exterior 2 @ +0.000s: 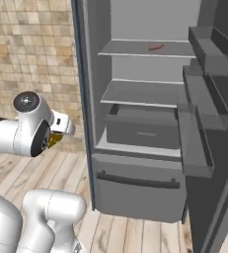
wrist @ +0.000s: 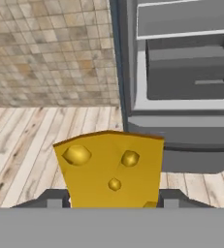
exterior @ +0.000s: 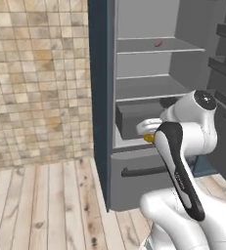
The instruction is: Retrieve the sausage and cheese from the fridge and place them on the cutting board on the counter.
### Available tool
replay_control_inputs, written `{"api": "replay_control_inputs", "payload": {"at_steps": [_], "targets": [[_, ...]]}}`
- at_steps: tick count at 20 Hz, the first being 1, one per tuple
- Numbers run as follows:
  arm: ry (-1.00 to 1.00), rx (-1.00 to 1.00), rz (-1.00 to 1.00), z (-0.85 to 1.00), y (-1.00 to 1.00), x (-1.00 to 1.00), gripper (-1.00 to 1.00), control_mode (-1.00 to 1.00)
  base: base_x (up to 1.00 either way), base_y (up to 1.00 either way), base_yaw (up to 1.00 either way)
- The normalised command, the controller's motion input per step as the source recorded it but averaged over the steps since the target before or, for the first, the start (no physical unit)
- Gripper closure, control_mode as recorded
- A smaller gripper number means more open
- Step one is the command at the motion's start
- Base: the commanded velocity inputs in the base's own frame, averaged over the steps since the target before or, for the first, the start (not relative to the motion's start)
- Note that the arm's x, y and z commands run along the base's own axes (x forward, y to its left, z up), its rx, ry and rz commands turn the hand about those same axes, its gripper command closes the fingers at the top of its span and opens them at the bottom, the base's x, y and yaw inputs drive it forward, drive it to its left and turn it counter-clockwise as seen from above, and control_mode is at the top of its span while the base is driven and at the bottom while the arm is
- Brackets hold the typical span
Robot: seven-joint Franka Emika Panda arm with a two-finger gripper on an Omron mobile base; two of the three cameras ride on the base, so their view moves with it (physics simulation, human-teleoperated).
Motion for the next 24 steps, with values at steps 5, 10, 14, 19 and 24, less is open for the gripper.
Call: {"api": "replay_control_inputs", "payload": {"at_steps": [5, 10, 14, 19, 24], "targets": [[0.0, 0.0, 0.0, 0.0, 0.0, 0.0, 1.0, 1.0, -0.98, 0.51, -0.48], [0.0, 0.0, 0.0, 0.0, 0.0, 0.0, 1.0, 1.0, -0.81, 0.44, -0.79], [0.0, 0.0, 0.0, 0.0, 0.0, 0.0, 1.0, 1.0, -0.72, 0.39, -0.82], [0.0, 0.0, 0.0, 0.0, 0.0, 0.0, 1.0, 1.0, -0.63, 0.13, -0.83], [0.0, 0.0, 0.0, 0.0, 0.0, 0.0, 1.0, 1.0, -0.38, 0.1, -0.85]]}}
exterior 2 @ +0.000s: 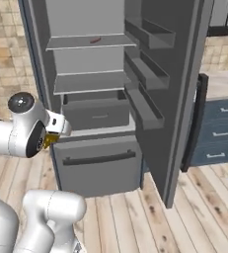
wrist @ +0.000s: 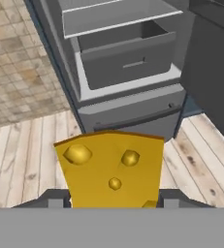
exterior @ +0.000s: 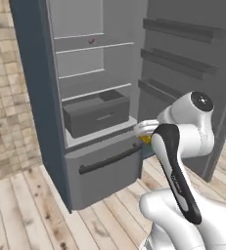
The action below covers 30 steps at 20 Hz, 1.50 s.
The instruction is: Retrieve the sausage and cheese from the fridge and place them on the cutting board on the counter.
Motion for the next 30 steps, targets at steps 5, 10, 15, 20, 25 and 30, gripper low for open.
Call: {"api": "replay_control_inputs", "payload": {"at_steps": [5, 10, 15, 20, 25, 30], "targets": [[0.0, 0.0, 0.0, 0.0, 0.0, 0.0, 1.0, 1.0, -0.06, 0.71, -0.68], [0.0, 0.0, 0.0, 0.0, 0.0, 0.0, 1.0, 1.0, 0.0, 1.0, -0.32], [0.0, 0.0, 0.0, 0.0, 0.0, 0.0, 1.0, 1.0, -0.28, 0.95, -0.24], [0.0, 0.0, 0.0, 0.0, 0.0, 0.0, 1.0, 1.0, -0.29, 0.13, -0.72], [0.0, 0.0, 0.0, 0.0, 0.0, 0.0, 1.0, 1.0, -0.01, 0.0, -0.82], [0.0, 0.0, 0.0, 0.0, 0.0, 0.0, 1.0, 1.0, 0.0, 0.0, -0.71]]}}
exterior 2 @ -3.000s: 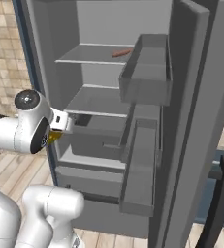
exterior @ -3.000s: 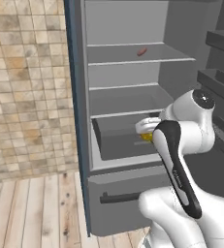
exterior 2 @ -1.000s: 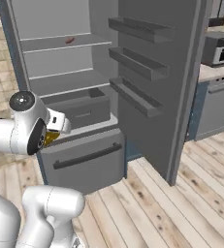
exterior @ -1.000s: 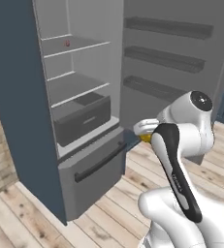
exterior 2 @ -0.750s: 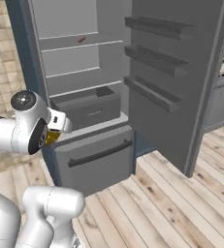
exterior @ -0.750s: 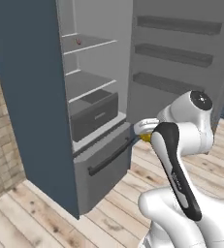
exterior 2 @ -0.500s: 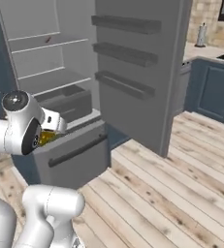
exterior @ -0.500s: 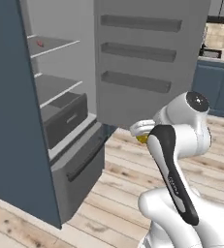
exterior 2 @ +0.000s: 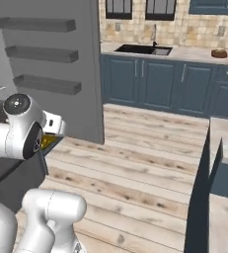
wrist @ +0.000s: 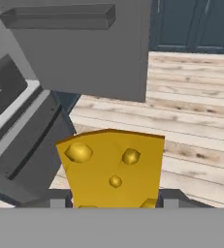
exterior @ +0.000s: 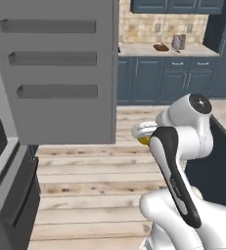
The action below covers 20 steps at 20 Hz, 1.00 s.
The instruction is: Retrieve the sausage and cheese from the fridge and place them on the cutting board on the counter.
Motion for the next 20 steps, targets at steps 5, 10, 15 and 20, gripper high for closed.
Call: {"api": "replay_control_inputs", "payload": {"at_steps": [5, 10, 15, 20], "targets": [[0.0, 0.0, 0.0, 0.0, 0.0, 0.0, 1.0, 1.0, 0.0, -0.02, -0.4], [0.0, 0.0, 0.0, 0.0, 0.0, 0.0, 1.0, 1.0, 0.0, -0.17, -0.16], [0.0, 0.0, 0.0, 0.0, 0.0, 0.0, 1.0, 1.0, 0.08, -0.36, -0.09], [0.0, 0.0, 0.0, 0.0, 0.0, 0.0, 1.0, 1.0, 0.09, -0.81, -0.16]]}}
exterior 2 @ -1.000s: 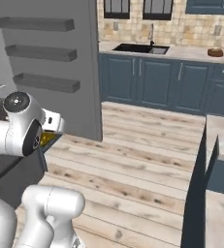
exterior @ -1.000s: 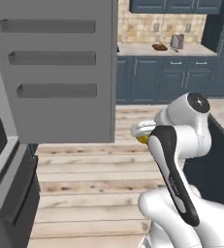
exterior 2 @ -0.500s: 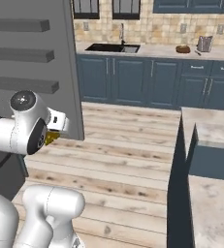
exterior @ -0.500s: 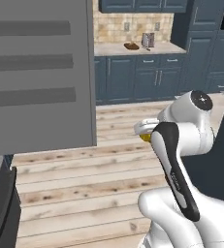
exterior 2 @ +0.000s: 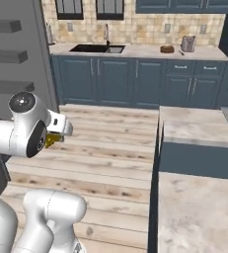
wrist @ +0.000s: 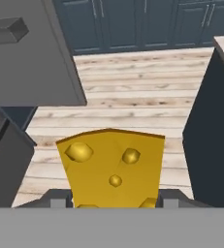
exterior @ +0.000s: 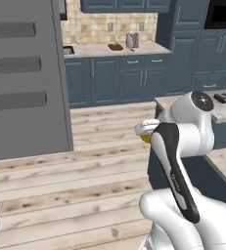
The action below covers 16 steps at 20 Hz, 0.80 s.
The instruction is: Retrieve the sausage and cheese from the fridge and place them on the cutting board on the counter.
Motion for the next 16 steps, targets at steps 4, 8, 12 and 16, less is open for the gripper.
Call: {"api": "replay_control_inputs", "payload": {"at_steps": [4, 8, 12, 16], "targets": [[0.0, 0.0, 0.0, 0.0, 0.0, 0.0, 1.0, 1.0, 0.52, -0.61, -0.28], [0.0, 0.0, 0.0, 0.0, 0.0, 0.0, 1.0, 1.0, 1.0, -0.04, -0.24], [0.0, 0.0, 0.0, 0.0, 0.0, 0.0, 1.0, 1.0, 1.0, 0.0, -0.14], [0.0, 0.0, 0.0, 0.0, 0.0, 0.0, 1.0, 1.0, 1.0, 0.0, -0.1]]}}
